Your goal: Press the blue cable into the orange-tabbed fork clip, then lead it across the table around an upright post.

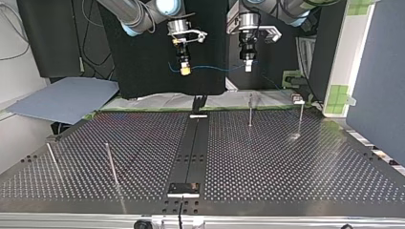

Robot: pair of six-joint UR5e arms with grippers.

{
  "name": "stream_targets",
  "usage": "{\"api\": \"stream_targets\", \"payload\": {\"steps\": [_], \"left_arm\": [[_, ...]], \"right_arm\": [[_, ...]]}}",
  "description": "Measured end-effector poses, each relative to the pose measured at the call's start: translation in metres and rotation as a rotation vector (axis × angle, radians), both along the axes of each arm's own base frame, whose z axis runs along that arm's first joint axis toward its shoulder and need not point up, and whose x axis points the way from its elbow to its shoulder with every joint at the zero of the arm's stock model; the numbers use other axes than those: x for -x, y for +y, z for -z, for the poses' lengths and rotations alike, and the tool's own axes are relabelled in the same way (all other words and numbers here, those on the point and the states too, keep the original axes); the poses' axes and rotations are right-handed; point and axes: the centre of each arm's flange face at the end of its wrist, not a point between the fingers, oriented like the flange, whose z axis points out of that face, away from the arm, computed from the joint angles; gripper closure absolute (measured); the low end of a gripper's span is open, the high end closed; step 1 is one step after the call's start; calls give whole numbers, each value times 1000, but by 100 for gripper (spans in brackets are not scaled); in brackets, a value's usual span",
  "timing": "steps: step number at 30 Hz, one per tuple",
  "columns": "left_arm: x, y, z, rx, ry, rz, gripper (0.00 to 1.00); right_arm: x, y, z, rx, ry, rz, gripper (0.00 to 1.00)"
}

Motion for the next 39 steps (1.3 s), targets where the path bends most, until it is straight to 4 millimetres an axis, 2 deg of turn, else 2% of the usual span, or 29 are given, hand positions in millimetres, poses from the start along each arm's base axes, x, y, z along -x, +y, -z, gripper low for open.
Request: {"api": "stream_targets", "payload": {"steps": [11,17,25,30,39], "left_arm": [[-17,27,36,-41,62,-26,100],[-24,42,57,-79,112,-31,100],[-59,55,73,-66,93,-39,100],[-81,68,85,-34,90,-71,100],[-89,81,119,-40,149,-98,100]], "right_arm": [[-7,-15,40,-28,3,3,100],[-7,-26,48,-34,1,9,100],[-4,-41,51,-34,2,12,100],[-3,-53,63,-47,15,15,100],[-4,-77,93,-100,60,36,100]]}}
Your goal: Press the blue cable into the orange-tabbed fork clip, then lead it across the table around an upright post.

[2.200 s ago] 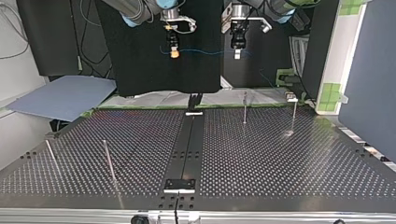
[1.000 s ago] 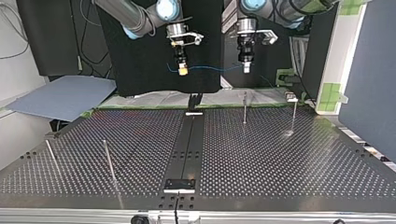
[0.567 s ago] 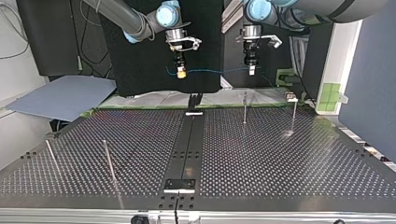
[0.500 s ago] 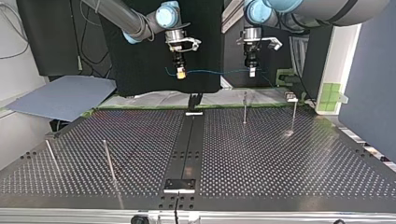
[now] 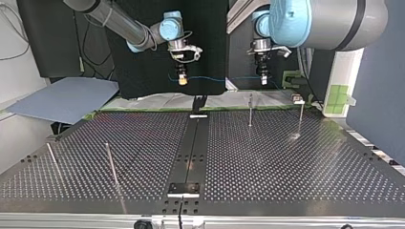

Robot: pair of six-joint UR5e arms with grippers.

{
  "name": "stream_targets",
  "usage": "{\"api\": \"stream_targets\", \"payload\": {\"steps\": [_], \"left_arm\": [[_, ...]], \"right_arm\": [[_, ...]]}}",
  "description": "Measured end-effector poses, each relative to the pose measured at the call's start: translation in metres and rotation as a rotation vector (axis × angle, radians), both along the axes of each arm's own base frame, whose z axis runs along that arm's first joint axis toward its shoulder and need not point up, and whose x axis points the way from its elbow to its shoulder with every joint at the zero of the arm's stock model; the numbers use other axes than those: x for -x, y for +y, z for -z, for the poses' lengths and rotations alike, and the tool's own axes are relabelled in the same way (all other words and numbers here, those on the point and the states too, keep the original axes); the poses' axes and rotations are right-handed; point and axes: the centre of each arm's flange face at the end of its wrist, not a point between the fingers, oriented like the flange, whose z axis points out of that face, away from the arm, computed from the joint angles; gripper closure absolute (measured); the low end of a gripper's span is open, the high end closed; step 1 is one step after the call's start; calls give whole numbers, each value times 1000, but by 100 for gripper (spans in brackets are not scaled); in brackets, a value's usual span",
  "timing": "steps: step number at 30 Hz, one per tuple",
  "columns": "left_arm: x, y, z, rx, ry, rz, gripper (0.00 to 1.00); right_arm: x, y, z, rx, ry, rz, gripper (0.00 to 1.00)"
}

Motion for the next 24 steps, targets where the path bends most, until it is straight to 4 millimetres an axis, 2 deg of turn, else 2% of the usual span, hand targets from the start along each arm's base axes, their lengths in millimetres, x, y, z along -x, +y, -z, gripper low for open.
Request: {"api": "stream_targets", "payload": {"steps": [4,11,19,24], "left_arm": [[-5,-1,13,-4,29,17,100],[-30,-5,14,-3,37,42,100],[-61,-3,10,9,23,29,100],[-69,5,9,9,19,9,100]], "right_arm": [[-4,-13,-2,-4,8,4,100],[-10,-38,-12,14,13,4,100],[-5,-48,-13,18,14,8,100],[-6,-48,-13,20,14,-17,100]]}}
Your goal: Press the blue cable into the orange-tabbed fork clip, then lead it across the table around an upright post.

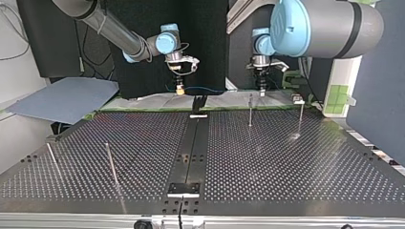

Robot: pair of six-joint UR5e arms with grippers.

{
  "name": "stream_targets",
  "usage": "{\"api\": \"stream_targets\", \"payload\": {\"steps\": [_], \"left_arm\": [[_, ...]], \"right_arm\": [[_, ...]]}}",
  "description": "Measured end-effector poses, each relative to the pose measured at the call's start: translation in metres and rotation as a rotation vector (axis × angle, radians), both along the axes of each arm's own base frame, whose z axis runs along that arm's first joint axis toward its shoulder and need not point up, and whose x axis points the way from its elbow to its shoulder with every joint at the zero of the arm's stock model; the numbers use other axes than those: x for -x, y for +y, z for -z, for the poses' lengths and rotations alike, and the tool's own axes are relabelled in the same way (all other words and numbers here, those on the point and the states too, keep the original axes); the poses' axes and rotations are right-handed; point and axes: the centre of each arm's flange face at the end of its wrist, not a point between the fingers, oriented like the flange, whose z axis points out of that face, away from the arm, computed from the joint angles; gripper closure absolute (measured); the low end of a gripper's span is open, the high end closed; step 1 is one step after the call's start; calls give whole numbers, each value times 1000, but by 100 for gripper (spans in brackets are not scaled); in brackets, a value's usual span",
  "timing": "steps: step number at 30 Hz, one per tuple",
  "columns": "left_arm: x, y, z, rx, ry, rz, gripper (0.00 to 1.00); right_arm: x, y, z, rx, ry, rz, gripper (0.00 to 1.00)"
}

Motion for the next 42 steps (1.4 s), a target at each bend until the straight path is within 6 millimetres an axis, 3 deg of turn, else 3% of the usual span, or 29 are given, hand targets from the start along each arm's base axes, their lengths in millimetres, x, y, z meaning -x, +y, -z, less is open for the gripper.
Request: {"api": "stream_targets", "payload": {"steps": [12,26,42], "left_arm": [[-14,10,-3,3,-15,-1,100],[-32,8,-6,10,-14,33,100],[-55,12,-12,38,-26,39,100]], "right_arm": [[-2,-7,-4,13,-5,-6,100],[20,-27,-3,3,8,79,100],[30,-46,-6,12,-1,108,100]]}}
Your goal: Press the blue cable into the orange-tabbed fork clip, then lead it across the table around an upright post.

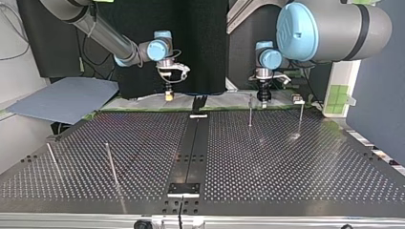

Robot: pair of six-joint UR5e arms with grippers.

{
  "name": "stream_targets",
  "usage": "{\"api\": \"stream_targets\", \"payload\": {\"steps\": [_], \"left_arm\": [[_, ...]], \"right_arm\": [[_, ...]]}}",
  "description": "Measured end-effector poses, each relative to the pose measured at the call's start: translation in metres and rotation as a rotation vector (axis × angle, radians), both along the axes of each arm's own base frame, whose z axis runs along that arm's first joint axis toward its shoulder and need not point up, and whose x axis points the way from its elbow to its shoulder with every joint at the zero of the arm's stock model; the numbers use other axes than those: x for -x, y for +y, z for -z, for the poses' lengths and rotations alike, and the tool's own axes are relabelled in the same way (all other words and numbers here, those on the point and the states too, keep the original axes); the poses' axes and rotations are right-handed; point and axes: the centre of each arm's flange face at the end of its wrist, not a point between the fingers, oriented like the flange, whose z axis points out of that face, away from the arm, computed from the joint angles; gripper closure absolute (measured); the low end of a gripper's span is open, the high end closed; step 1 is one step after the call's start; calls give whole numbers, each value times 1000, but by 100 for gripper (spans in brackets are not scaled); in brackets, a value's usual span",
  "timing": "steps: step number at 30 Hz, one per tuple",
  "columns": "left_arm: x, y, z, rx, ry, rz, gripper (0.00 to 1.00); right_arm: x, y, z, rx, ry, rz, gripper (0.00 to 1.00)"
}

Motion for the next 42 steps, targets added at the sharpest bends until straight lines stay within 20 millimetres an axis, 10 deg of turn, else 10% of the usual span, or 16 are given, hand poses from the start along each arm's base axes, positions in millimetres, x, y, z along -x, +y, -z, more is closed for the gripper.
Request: {"api": "stream_targets", "payload": {"steps": [27,28,29,33,35,42], "left_arm": [[-15,14,-1,48,48,-2,97],[-15,13,0,50,50,6,89],[-15,13,0,52,50,13,55],[-16,13,0,54,58,38,32],[-15,13,1,55,69,50,0],[-14,22,5,52,128,6,0]], "right_arm": [[18,-32,-7,16,-18,37,100],[17,-32,-7,16,-18,36,100],[17,-32,-7,16,-18,35,100],[17,-32,-7,15,-18,33,100],[17,-32,-7,15,-18,33,100],[17,-31,-7,13,-17,30,100]]}}
